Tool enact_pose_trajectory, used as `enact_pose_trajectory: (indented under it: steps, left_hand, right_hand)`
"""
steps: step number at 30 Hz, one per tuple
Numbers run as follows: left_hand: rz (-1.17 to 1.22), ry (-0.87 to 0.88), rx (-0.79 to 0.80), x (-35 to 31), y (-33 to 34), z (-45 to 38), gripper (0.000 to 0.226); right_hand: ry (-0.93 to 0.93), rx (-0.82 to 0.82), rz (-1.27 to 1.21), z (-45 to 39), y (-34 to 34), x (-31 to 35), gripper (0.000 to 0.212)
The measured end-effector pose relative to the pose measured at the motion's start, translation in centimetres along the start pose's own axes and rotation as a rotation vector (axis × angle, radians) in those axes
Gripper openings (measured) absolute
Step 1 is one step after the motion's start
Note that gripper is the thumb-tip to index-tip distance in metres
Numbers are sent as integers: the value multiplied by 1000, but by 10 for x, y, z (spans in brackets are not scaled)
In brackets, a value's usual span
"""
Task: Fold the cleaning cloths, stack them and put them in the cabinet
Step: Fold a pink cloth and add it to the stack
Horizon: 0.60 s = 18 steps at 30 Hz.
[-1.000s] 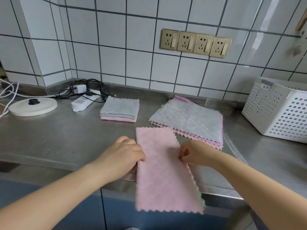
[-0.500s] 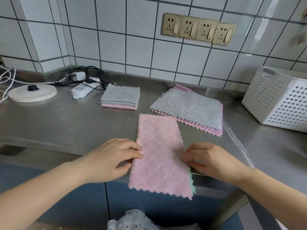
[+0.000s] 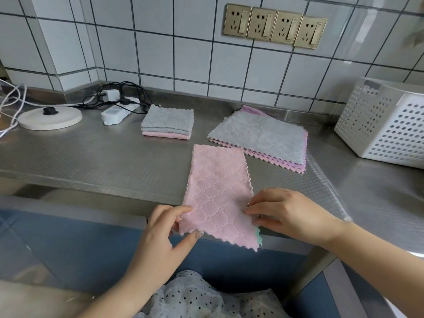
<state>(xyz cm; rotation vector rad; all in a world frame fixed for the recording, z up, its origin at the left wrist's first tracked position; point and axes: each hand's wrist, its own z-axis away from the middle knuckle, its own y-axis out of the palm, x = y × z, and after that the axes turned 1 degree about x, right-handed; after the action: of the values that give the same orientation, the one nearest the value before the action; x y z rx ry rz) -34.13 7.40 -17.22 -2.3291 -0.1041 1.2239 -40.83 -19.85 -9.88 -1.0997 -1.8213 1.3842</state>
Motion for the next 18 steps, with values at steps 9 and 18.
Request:
enact_pose_trajectory:
  steps: [9, 18]
  left_hand:
    - [337, -300, -1, -2, 24, 17, 62]
    - [460, -306, -75, -13, 28, 19, 55]
  right_hand:
    - [-27, -60, 54, 9, 10, 1, 28]
    - [198, -195, -206, 7, 12, 7, 21]
